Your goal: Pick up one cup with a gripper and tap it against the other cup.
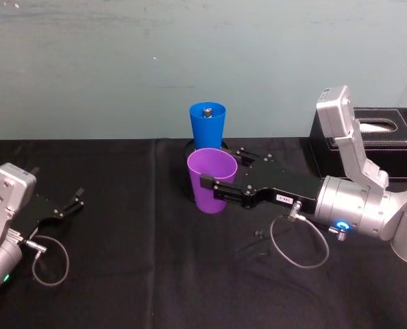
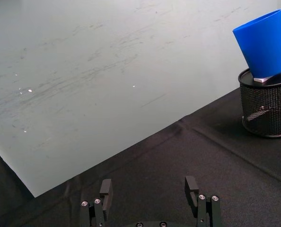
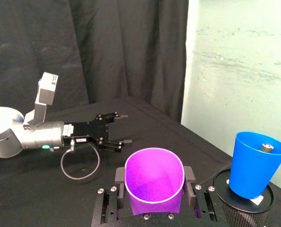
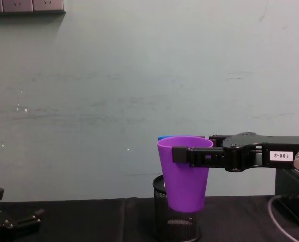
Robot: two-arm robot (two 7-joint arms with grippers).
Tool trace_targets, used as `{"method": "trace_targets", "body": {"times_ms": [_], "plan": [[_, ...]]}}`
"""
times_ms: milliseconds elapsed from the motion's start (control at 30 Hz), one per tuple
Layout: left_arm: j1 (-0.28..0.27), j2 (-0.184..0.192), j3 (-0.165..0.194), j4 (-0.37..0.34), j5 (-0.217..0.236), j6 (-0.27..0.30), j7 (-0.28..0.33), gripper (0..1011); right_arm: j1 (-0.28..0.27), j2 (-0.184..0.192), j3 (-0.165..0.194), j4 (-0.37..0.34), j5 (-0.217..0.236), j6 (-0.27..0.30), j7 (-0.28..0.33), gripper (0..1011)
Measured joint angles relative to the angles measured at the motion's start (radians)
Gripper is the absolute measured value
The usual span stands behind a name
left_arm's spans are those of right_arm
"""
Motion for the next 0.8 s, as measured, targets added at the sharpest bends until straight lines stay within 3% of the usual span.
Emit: {"method": "trace_targets", "body": {"times_ms": [800], "plan": [[0.000,0.000,0.000,0.000,0.000,0.000,0.000,1000,-0.004,-0.004,0.006,0.004,-0.002,-0.006,0.002,726]]}}
